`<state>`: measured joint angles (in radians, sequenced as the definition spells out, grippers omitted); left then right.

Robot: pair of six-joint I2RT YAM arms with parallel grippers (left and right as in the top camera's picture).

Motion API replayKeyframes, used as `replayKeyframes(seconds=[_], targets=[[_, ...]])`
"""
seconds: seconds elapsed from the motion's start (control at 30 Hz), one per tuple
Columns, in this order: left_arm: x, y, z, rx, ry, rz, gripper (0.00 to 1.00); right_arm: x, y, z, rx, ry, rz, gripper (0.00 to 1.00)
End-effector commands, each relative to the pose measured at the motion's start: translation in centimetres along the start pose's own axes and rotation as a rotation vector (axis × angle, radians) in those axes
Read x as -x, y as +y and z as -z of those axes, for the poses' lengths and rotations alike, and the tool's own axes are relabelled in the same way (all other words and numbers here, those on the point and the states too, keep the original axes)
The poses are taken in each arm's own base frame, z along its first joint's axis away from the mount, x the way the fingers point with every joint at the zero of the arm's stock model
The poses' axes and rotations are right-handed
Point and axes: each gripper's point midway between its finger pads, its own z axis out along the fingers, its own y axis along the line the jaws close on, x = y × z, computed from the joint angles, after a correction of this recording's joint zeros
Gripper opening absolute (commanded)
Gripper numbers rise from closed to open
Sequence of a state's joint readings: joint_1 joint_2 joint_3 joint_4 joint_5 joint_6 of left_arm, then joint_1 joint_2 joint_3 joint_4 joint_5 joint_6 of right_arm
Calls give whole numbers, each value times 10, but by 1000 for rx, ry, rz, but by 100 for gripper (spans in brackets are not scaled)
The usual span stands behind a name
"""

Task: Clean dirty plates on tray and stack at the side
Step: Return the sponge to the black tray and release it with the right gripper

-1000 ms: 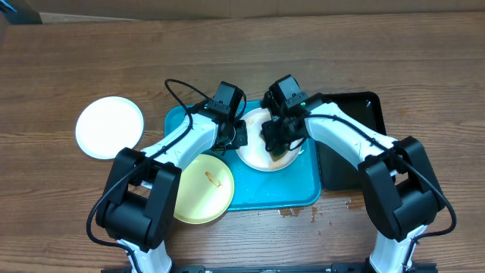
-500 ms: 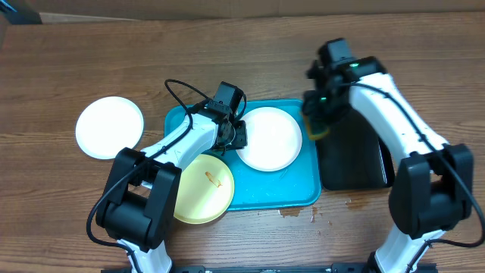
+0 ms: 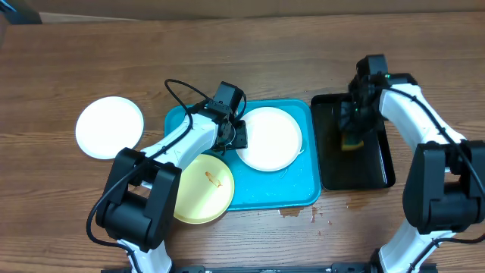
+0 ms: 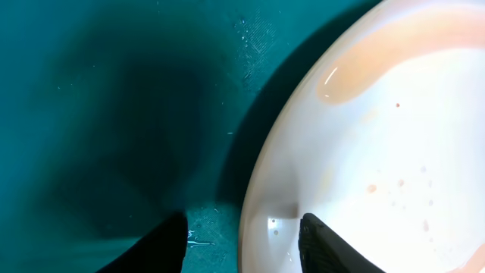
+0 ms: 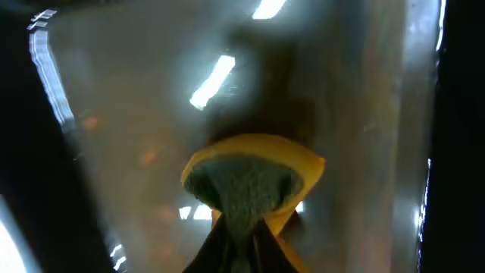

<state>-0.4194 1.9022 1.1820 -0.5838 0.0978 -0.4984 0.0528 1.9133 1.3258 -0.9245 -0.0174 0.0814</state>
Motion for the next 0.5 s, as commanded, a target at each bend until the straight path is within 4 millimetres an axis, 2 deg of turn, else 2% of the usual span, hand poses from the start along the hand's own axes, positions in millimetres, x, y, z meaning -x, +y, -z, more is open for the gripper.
replayKeyframes(seconds=[0.0,0.03,0.07,0.17,0.33,0.47], targets=[[-4,-2,-3,0,11,-11,48,3,-8,2,-40,-50,-4,20],[-3,-2,-3,-1,9,-11,48,3,-7,2,-31,-51,-4,27],[-3,-2,-3,-2,7,-11,49,4,-6,2,-30,-54,-4,31],[-2,-3,-3,-3,6,-11,53,14,-5,12,-25,-81,-41,36],[-3,-3,-3,-6,9,-11,52,48,-15,56,-14,-162,-145,61],[-3,-3,-3,-6,8,-11,53,78,-45,92,-17,-258,-239,75]])
